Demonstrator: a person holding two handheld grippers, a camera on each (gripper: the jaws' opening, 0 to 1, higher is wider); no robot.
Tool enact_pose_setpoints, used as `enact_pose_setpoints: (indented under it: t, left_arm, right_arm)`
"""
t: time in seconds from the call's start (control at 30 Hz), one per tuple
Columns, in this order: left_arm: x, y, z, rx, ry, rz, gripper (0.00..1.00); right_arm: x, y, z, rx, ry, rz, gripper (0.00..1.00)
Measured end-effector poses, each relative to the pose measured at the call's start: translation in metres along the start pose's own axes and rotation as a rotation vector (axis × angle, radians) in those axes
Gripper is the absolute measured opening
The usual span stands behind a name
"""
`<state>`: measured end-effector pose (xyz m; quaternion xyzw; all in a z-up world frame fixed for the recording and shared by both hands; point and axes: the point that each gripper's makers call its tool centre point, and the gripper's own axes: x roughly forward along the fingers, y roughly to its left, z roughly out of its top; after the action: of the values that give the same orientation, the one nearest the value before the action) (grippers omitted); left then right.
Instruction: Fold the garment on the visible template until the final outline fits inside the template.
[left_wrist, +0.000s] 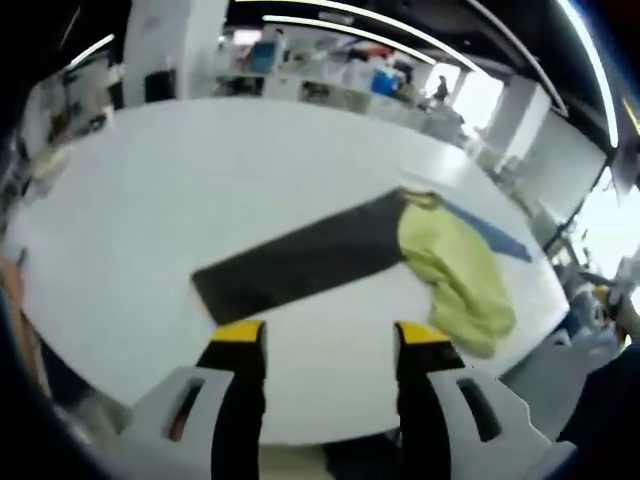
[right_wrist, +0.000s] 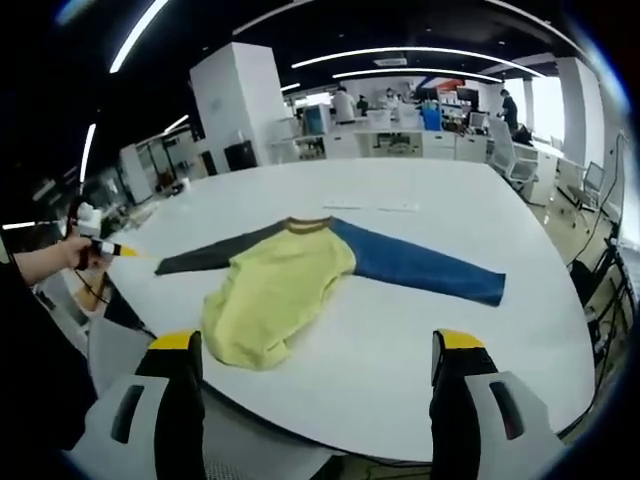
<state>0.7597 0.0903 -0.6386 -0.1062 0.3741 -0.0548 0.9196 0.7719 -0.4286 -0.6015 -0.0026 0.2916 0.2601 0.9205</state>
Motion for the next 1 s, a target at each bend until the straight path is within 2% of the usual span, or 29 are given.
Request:
enact_pose_setpoints:
  t: [0.27, 0.5, 0.8, 1.0]
  left_arm:
    - [-0.005, -0.040, 0.007, 0.029, -0.024, -0.066, 0.59]
    - [-0.013, -0.065, 0.012, 0.030, -0.051, -0.118, 0.70]
    - [-0.022, -0.083, 0.003, 0.043, -0.046, -0.152, 0.80]
    - [-0.030, -0.095, -0.006, 0.043, -0.044, -0.176, 0.92]
  right_arm:
    - [-0.003, -0.008, -0.002, 0.004, -0.001, 0.010, 0.95]
    - [-0.007, -0.013, -0.002, -0.002, -0.004, 0.021, 0.95]
    - [-0.012, -0.016, -0.007, -0.008, 0.012, 0.035, 0.95]
    - [-0.013, -0.015, -0.010, -0.011, 0.020, 0.046, 0.95]
